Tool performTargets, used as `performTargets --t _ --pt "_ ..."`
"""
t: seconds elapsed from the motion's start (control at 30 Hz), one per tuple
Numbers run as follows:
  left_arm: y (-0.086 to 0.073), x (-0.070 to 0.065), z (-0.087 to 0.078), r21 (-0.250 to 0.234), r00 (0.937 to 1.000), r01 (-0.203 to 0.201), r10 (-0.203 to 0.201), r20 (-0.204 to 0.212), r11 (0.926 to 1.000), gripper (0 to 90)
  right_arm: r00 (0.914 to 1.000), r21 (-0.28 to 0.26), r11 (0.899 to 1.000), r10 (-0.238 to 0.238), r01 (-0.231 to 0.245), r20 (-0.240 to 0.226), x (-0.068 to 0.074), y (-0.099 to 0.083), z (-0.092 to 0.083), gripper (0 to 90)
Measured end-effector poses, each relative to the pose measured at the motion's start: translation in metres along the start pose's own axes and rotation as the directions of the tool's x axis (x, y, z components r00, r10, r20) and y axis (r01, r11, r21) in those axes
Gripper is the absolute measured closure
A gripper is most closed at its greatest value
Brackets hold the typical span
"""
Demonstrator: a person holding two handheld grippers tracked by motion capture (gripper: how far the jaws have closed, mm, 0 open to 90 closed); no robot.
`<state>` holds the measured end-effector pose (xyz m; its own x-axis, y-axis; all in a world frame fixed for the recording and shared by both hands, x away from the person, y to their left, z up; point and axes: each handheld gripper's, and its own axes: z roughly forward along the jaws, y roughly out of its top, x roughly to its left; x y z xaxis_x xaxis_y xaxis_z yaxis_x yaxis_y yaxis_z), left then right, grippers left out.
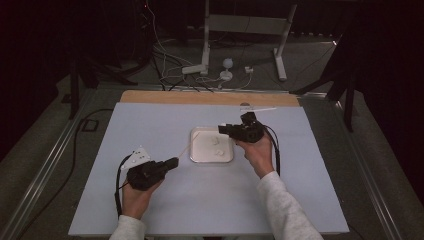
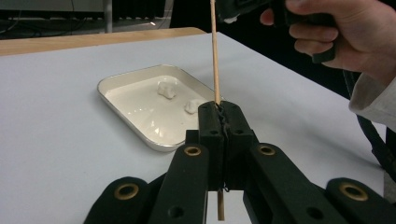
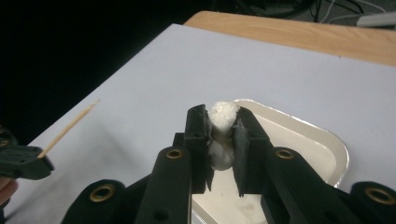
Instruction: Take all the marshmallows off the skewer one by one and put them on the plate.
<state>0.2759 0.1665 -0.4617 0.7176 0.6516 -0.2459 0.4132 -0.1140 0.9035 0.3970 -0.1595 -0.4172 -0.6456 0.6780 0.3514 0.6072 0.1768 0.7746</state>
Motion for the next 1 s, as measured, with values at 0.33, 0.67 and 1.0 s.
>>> performTargets --t 0.33,0.67,1.0 --pt "0.002 -0.003 0.002 -0.001 0.9999 0.011 -0.011 -0.011 0.9999 89.9 0.9996 0.037 0.999 0.013 -0.014 0.026 -0.01 -0.011 0.011 77.6" --pt "0.003 -0.003 0.003 -0.006 0.9993 0.022 -0.022 -0.03 0.9997 89.9 0.9962 0.074 0.997 -0.005 -0.002 0.087 -0.017 -0.021 0.02 76.6" --pt "0.015 -0.008 0.013 -0.008 0.9992 0.021 -0.022 -0.034 0.9997 89.9 0.9913 0.115 0.993 0.013 -0.028 0.131 -0.029 -0.032 0.027 70.1"
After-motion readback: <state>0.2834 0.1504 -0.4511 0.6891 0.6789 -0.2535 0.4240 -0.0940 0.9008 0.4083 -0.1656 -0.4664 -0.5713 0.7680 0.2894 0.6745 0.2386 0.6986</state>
